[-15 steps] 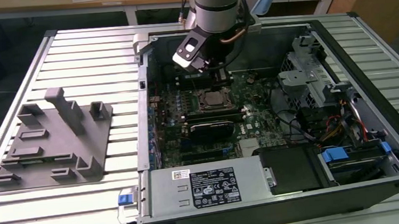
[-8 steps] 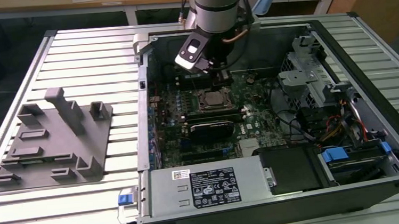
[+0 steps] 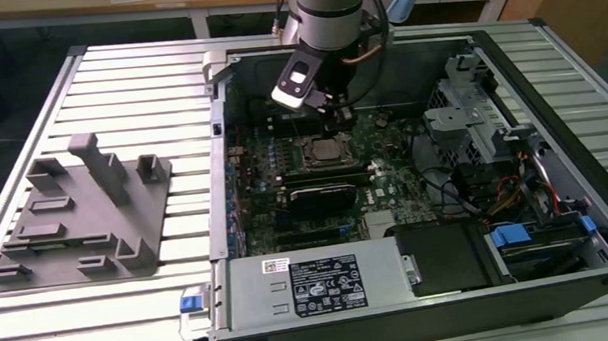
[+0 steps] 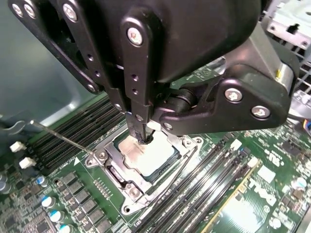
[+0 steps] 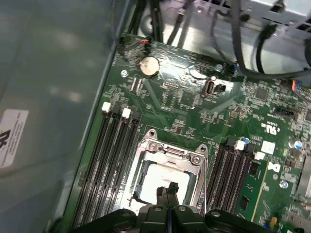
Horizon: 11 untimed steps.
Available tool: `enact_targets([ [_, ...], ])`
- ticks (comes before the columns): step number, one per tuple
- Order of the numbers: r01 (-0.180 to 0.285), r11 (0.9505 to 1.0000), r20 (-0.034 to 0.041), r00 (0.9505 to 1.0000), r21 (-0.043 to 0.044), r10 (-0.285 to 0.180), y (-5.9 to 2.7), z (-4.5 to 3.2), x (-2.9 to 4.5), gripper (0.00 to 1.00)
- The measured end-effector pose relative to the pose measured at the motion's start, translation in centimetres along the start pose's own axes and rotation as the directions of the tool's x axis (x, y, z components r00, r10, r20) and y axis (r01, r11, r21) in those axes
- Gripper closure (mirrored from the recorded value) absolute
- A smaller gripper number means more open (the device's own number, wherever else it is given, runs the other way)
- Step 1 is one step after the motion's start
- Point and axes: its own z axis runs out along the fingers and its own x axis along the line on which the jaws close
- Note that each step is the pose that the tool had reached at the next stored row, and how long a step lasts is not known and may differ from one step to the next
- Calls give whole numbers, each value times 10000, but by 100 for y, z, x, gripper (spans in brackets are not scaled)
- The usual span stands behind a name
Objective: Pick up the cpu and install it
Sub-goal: 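Close the cpu cover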
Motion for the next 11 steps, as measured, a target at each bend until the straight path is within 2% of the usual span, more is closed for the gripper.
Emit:
enact_targets([
  [5,664,9978,-31,9978,-2,-664,0,0,0,89],
  [11,1428,9898,-67,9897,-7,-1428,0,0,0,89],
])
